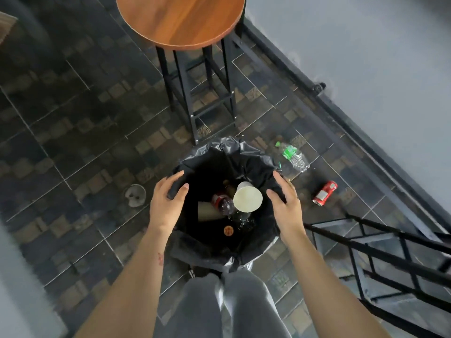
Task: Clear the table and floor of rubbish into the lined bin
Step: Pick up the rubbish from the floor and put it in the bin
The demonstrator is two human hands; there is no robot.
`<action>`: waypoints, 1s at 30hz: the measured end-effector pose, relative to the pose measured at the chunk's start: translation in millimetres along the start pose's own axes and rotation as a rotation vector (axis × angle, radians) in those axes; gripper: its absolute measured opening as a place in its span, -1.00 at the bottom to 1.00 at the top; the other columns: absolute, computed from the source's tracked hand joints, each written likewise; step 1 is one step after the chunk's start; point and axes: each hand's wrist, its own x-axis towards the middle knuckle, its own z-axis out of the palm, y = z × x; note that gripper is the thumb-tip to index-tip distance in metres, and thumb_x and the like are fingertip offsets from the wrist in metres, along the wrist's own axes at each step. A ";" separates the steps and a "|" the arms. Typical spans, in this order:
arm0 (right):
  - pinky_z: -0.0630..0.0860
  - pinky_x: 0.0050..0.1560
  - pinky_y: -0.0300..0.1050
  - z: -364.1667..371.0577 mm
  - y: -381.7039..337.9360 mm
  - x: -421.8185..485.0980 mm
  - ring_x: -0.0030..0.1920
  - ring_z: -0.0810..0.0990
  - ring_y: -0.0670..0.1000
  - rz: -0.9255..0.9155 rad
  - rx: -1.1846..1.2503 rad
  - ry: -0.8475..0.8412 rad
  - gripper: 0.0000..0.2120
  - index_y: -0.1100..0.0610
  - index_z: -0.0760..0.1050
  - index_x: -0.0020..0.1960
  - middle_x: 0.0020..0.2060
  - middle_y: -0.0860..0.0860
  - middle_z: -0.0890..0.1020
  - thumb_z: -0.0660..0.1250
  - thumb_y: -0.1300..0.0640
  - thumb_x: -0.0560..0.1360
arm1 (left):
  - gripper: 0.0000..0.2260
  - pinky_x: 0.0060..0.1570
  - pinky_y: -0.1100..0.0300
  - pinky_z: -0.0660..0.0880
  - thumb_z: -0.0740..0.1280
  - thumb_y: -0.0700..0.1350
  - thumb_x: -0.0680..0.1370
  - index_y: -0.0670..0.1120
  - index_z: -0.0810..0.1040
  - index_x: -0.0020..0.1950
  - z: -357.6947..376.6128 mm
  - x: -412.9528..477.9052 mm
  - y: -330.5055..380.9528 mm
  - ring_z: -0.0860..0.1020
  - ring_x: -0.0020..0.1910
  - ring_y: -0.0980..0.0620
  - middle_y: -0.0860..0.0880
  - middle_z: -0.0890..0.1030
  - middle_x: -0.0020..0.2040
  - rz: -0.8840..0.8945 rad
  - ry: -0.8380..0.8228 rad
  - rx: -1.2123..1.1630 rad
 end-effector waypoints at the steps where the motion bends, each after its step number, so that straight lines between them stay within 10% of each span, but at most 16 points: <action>1: 0.18 0.40 -0.20 10.8 13.6 9.4 0.39 0.28 -0.24 -0.005 -0.010 -0.016 -0.56 -0.25 0.44 0.34 0.39 -0.23 0.38 0.32 0.15 0.56 | -0.73 0.30 0.24 0.28 0.37 0.04 0.53 0.30 0.53 0.20 4.4 7.9 -18.0 0.38 0.35 0.17 0.13 0.44 0.32 -0.010 0.019 -0.026; 16: 0.18 0.17 -0.55 194.2 160.8 163.0 0.27 0.31 -0.30 -0.121 0.050 -0.188 -0.61 -0.17 0.48 0.33 0.32 -0.21 0.39 0.32 0.14 0.57 | -0.75 0.08 0.53 0.35 0.35 -0.01 0.55 0.10 0.57 0.23 33.8 163.0 -214.2 0.48 0.10 0.37 0.12 0.54 0.21 -0.002 0.303 -0.139; 22: 0.16 0.26 -0.28 238.3 198.4 217.4 0.31 0.29 -0.24 -0.147 0.076 -0.194 -0.61 -0.23 0.46 0.33 0.43 -0.15 0.34 0.31 0.10 0.56 | -0.76 0.26 0.10 0.43 0.30 0.17 0.49 0.24 0.55 0.15 49.3 227.7 -253.5 0.51 0.16 0.17 0.15 0.56 0.19 0.031 0.374 -0.103; 30: 0.14 0.19 -0.42 267.1 228.0 258.7 0.30 0.25 -0.30 -0.312 0.070 -0.139 -0.56 -0.17 0.39 0.41 0.46 -0.15 0.28 0.29 0.10 0.57 | -0.65 0.23 0.12 0.39 0.21 0.25 0.49 0.17 0.53 0.21 64.6 284.7 -275.4 0.48 0.20 0.07 0.07 0.55 0.21 0.184 0.438 0.049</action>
